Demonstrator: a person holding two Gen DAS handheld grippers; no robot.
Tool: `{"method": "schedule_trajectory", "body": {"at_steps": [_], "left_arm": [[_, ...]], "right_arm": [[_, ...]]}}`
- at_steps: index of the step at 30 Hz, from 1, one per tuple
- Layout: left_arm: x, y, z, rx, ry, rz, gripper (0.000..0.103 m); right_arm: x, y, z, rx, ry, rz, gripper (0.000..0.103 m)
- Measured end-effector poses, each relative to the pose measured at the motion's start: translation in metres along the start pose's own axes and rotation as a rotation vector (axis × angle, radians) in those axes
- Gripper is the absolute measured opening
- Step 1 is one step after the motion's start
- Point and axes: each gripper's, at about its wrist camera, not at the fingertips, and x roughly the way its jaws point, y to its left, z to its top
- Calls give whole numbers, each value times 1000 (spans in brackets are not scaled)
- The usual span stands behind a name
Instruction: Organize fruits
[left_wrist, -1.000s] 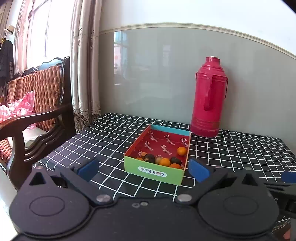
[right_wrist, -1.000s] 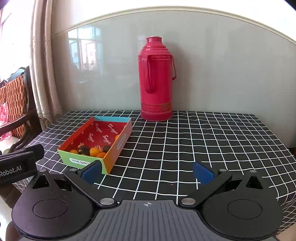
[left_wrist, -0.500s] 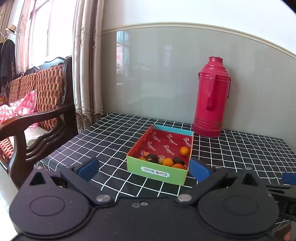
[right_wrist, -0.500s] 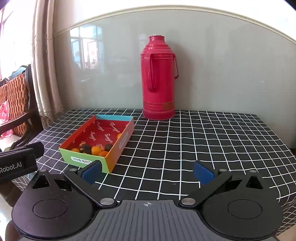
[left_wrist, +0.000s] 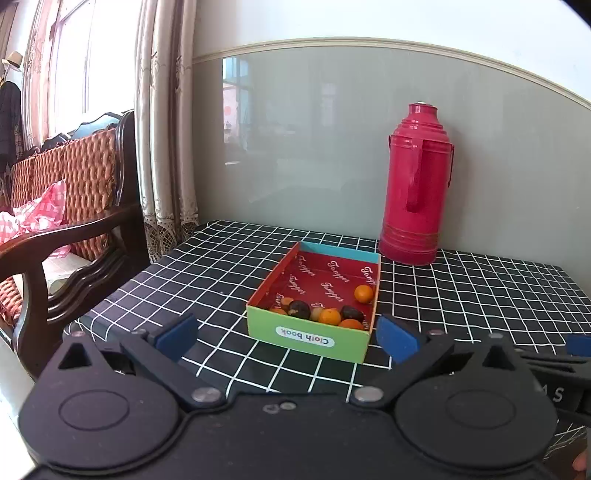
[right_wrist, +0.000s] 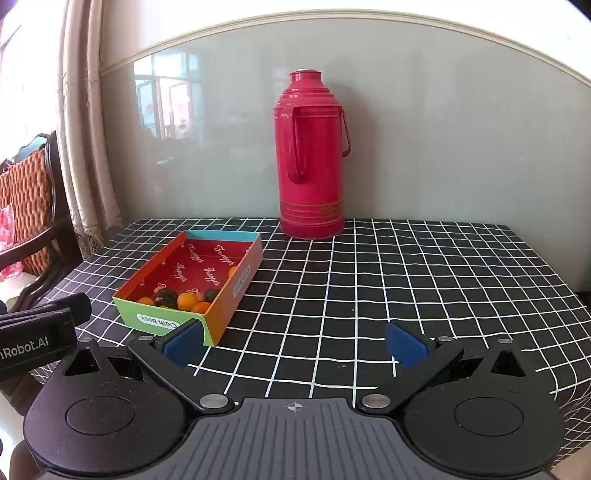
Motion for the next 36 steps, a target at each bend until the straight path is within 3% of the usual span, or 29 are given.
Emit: {"method": "schedule_trajectory", "body": {"at_steps": [36], "left_arm": [[1,-1,1,16,-17,-16,97]], "right_arm": [[1,-1,-1,8,0,-19,103]]}}
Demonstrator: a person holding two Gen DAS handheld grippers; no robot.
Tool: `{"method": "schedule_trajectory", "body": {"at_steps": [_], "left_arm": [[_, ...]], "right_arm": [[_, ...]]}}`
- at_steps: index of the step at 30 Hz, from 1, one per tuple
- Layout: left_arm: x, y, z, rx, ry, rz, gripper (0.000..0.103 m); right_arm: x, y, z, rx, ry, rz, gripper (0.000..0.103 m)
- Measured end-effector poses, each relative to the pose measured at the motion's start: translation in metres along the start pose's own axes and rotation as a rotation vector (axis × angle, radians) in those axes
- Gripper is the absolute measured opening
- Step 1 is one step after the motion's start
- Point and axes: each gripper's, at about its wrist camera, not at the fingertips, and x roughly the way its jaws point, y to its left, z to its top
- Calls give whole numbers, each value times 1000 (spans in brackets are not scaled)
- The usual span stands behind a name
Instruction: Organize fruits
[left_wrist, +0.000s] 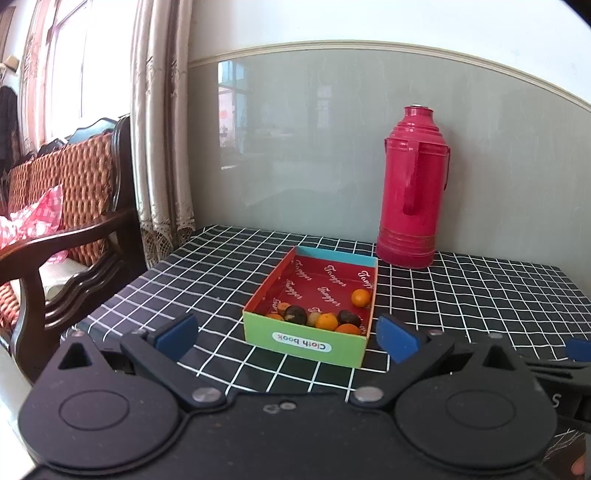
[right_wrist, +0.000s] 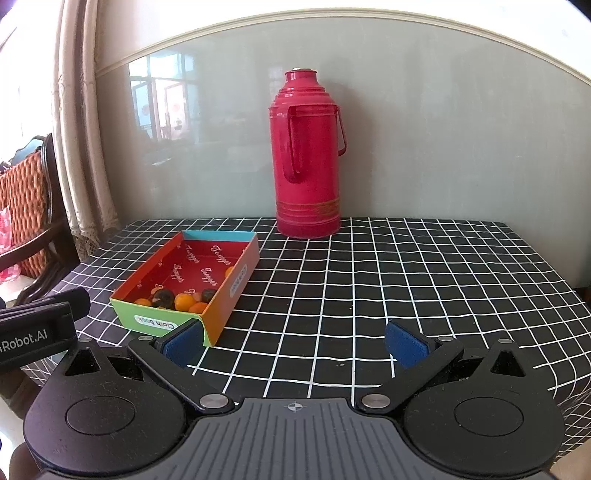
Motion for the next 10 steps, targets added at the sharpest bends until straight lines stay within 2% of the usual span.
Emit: {"method": "schedule_trajectory", "body": {"at_steps": [7,9,10], "left_arm": [[-3,-6,0,3,-45,-33,88],[-4,-7,1,5,-48,-42,91],[-4,-7,2,7,-53,-43,97]], "right_arm": [[-1,0,2,0,-10,-20,103],[-1,-1,2,2,-13,-20,103],[0,-2,2,3,-13,-18,103]]}}
